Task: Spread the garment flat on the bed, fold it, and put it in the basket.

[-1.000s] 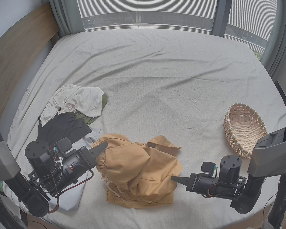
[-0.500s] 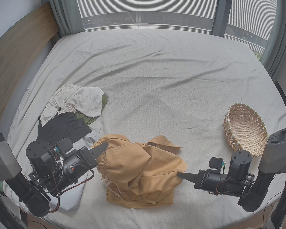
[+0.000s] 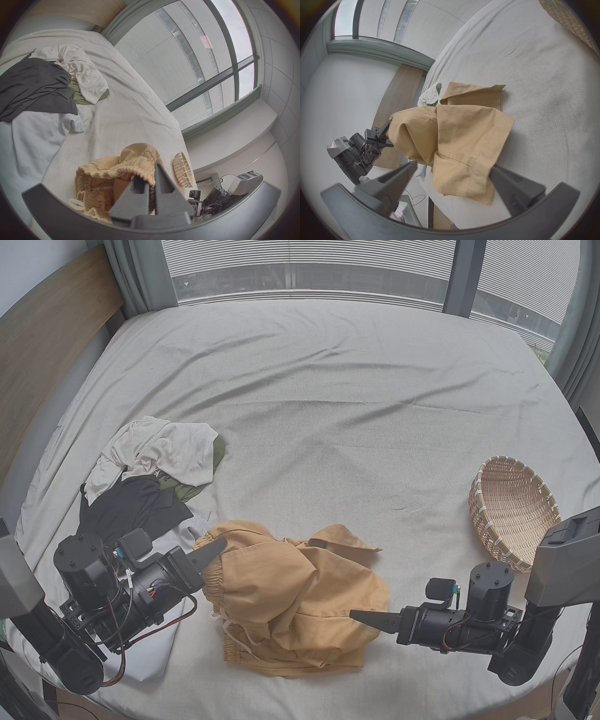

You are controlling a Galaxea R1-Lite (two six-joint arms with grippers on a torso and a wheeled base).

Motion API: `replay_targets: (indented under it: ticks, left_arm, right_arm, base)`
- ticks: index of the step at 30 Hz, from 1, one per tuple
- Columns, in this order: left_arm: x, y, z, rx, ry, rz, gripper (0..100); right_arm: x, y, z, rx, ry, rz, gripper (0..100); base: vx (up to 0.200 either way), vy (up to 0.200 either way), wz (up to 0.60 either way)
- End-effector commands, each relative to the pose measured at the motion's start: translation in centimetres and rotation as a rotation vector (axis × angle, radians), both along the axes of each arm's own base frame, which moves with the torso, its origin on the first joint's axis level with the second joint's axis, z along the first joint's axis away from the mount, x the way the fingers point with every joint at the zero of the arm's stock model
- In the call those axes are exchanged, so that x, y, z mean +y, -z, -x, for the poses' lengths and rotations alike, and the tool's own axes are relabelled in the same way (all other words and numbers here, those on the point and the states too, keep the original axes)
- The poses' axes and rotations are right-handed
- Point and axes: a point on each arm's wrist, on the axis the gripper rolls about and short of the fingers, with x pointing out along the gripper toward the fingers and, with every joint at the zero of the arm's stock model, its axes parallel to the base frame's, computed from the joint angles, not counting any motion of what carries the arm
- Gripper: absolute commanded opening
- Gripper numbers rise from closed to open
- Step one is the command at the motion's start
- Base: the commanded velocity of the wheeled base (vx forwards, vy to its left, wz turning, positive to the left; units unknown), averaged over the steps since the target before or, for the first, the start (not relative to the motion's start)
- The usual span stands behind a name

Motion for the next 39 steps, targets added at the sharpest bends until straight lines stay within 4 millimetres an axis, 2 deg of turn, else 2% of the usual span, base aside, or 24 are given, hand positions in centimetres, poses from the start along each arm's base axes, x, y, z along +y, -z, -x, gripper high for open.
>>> replay_targets:
  ticks: [1,10,24,33,34,39]
  left_arm:
    - [0.0,-0.1,0.0,-0.002,0.0,0.002,0]
    - [0.0,0.0,0.0,-0.001,-0.002,0.001,0]
    - [-0.1,-0.1,0.0,-0.004,0.005,0.001,0]
    - [-0.1,-0.3,-0.1,-0.015,0.002,0.006,0]
    - [-0.1,-0.3,-0.1,-0.015,0.002,0.006,0]
    - [-0.2,-0.3,-0.1,-0.013,0.003,0.005,0]
  right_arm:
    - [0.4,-0.1,-0.2,-0.01,-0.009,-0.007,100]
    - [1.6,-0.5,-0.8,-0.048,-0.031,-0.033,100]
    - [3.1,0.5,-1.9,-0.063,-0.046,-0.031,100]
    - [3.5,0.3,-2.1,-0.078,-0.049,-0.04,100]
    - [3.5,0.3,-2.2,-0.081,-0.04,-0.039,0]
    - [3.4,0.2,-2.2,-0.086,-0.032,-0.04,0]
  base:
    - [0.0,0.0,0.0]
    - [0.0,0.0,0.0]
    - [0.0,0.0,0.0]
    - [0.0,0.0,0.0]
    - [0.0,0.0,0.0]
    - [0.0,0.0,0.0]
